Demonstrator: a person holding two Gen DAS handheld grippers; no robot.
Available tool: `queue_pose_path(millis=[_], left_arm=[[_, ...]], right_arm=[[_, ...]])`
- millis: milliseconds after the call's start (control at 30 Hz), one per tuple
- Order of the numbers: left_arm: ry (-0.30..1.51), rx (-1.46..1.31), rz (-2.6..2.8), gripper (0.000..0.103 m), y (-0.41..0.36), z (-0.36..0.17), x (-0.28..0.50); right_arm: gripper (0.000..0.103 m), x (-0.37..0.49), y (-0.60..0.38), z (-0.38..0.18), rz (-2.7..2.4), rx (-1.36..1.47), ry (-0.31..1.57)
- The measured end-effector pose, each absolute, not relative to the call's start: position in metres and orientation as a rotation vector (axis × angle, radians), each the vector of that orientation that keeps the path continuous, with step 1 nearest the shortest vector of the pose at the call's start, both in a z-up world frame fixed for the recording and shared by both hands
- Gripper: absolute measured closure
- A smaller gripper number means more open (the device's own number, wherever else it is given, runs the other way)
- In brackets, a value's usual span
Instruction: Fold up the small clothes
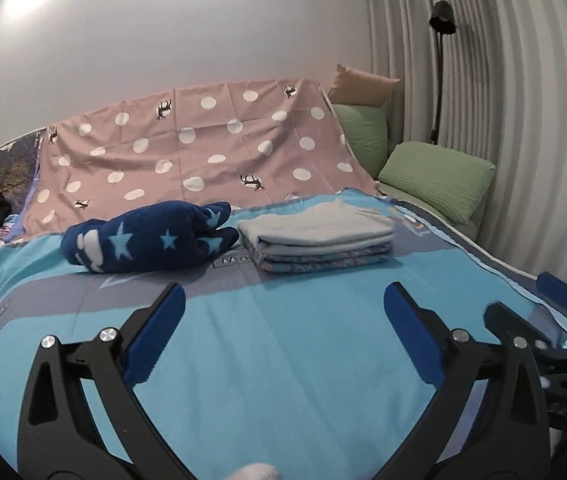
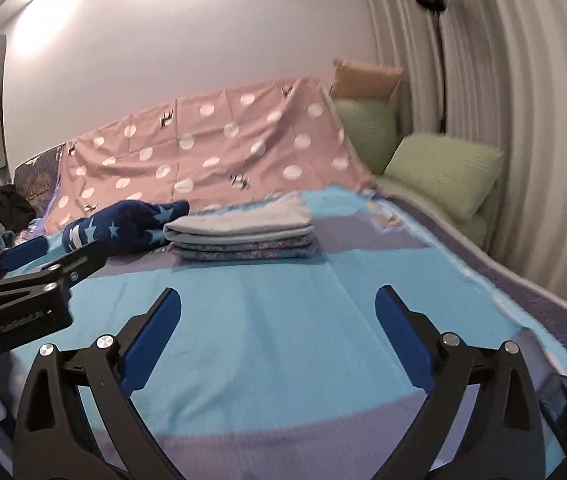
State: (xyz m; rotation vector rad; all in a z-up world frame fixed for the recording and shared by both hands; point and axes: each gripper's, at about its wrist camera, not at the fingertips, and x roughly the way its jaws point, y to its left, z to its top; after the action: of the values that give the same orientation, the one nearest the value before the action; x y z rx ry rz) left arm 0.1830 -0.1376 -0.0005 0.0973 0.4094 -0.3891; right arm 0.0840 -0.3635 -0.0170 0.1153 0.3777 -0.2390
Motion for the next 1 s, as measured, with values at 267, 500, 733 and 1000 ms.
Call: queue_pose_path(millis=[267, 500, 733, 1000], left_arm=[[0.440, 0.052, -0.281, 0.002, -0.114, -0.023, 0.124], [0.408, 0.042, -0.285, 0.002, -0.108, -0.038, 0.109], [0.387, 0.056, -0.282, 0.002, -0.108, -0.039, 0.106], [0.409, 0.074, -0.275, 0.002, -0.109, -0.039, 0.109]], right_arm=[[0.004, 0.044, -0.347, -0.031, -0.277, 0.125, 0.354], [0.004, 0.052, -0.347, -0.042, -0.289, 0.119, 0.417], [0.005, 0.046, -0.339, -0.043, -0.296, 0.085, 0.364], [0.005, 0.046, -0.343, -0.044, -0.296, 0.101, 0.369]])
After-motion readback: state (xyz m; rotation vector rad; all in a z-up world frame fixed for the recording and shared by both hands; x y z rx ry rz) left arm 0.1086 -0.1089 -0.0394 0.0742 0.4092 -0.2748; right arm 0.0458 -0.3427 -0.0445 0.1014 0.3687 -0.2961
